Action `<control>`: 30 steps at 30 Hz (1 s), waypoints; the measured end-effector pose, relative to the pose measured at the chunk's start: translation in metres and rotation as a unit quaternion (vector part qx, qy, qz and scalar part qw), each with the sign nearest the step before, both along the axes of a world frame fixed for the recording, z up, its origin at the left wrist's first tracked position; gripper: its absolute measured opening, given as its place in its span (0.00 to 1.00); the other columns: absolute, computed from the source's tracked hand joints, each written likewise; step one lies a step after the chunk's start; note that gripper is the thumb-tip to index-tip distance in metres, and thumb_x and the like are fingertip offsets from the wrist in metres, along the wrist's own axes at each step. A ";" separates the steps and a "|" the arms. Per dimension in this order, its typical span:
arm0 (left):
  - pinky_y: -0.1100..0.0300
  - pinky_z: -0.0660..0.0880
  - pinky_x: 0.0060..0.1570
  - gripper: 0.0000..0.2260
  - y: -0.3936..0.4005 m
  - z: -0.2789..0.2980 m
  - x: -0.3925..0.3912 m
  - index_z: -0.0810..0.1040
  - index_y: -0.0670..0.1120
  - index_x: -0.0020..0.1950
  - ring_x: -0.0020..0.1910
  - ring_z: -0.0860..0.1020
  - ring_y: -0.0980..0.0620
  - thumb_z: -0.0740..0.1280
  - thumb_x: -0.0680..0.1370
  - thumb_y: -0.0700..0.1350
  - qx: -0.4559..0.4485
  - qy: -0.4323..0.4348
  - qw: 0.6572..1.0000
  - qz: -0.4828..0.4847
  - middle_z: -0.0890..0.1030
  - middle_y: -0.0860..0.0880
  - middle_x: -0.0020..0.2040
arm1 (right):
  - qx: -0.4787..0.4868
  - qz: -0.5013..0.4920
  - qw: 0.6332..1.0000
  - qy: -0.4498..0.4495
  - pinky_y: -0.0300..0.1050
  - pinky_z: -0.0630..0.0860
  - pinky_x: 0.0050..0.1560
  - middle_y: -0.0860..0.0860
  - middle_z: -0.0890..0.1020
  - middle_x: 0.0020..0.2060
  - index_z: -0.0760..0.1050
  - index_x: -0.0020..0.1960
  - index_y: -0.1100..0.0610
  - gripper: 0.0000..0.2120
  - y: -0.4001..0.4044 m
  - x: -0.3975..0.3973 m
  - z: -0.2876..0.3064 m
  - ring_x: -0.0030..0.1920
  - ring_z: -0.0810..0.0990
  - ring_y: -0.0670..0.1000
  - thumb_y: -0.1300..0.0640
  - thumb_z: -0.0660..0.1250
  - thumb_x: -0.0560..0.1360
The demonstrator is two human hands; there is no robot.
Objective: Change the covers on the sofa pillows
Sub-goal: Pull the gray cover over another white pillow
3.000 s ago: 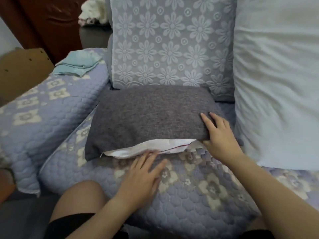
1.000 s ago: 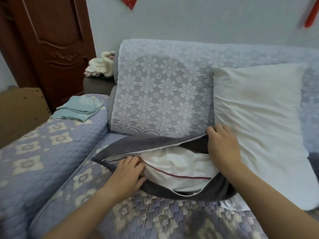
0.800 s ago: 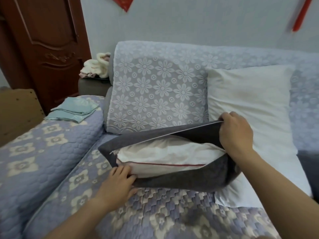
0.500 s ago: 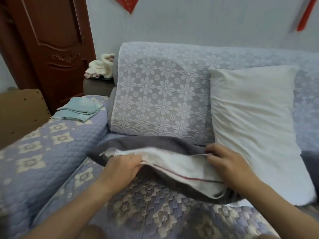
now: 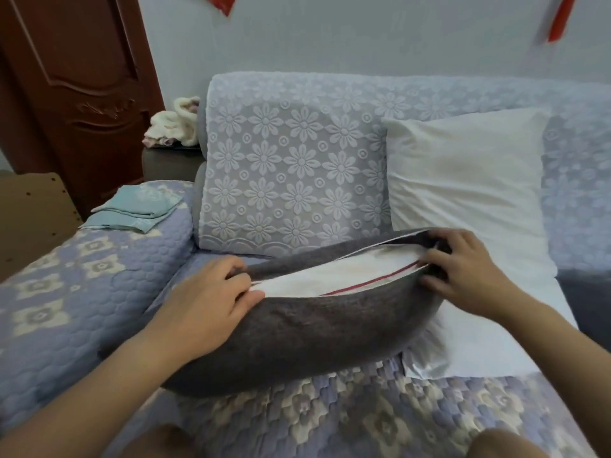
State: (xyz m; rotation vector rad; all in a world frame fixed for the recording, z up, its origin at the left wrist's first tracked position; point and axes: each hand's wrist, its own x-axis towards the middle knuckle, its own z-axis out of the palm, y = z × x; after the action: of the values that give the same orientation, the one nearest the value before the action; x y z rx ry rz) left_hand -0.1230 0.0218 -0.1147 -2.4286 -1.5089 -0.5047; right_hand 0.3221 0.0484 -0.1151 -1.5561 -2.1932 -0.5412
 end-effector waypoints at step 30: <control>0.49 0.76 0.45 0.19 0.067 0.029 -0.067 0.77 0.47 0.38 0.40 0.77 0.45 0.60 0.84 0.54 -0.051 -0.263 0.918 0.293 0.79 0.47 0.38 | 0.030 -0.166 0.942 0.289 0.57 0.71 0.46 0.66 0.78 0.48 0.71 0.47 0.62 0.13 0.074 -0.095 0.034 0.50 0.77 0.68 0.56 0.54 0.84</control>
State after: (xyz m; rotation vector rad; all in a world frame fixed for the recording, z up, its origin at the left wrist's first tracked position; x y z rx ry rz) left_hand -0.1899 0.0889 -0.0861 -1.8161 -2.4067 -1.0046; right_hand 0.2275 0.1225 -0.0811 -1.7828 -1.4764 -0.1978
